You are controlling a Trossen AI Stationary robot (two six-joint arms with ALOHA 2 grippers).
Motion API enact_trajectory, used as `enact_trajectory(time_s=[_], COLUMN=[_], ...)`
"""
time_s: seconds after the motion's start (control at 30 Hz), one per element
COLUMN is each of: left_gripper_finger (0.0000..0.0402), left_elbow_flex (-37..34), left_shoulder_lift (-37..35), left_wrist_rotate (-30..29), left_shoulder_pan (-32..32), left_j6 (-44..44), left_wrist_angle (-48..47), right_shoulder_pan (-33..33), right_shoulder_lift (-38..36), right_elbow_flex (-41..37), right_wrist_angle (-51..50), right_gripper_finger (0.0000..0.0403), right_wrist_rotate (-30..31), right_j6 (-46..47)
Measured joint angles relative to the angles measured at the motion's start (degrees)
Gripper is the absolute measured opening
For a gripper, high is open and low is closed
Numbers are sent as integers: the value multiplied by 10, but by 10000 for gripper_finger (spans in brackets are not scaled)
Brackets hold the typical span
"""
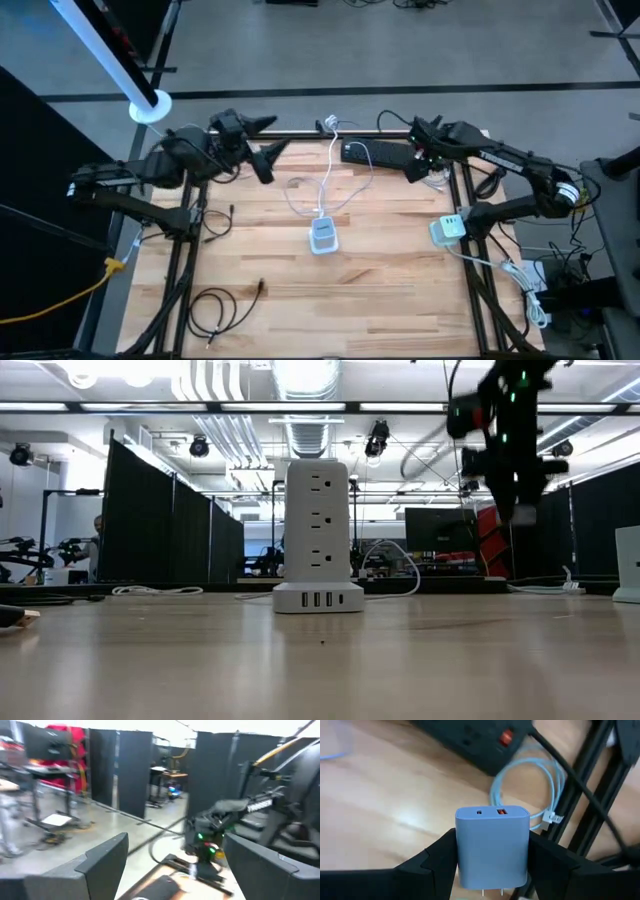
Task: Insert USB
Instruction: Insert the right white charger cable into the purple charger adapter
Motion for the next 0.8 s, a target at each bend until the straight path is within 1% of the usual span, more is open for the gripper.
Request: enact_trajectory(time_s=[0.1,0.23,0.4,0.57,0.73,0.8], left_gripper_finger=[313,313,313,313,313,313], left_elbow_flex=[0,0,0,0,0,0], left_shoulder_lift=[-22,-46,-61,-72,-78,-79], left_wrist_rotate=[-16,-51,-87,-88,-87,-87], left_shoulder_pan=[1,5,10,10,10,9], left_j6=[30,78,120,113,56,41], left_wrist_angle=[-43,-95,-138,-181,-234,-247], right_shoulder_pan=[-12,-15,-15,-15,-19,-19], right_shoulder_lift=[25,67,109,129,163,177], right_elbow_flex=[-37,-62,-63,-65,-69,-70], right_wrist_angle=[40,74,105,127,128,145], right_gripper_finger=[190,190,190,190,190,190], right_wrist_rotate=[3,12,75,135,176,184], right_j6=[27,65,122,163,198,205])
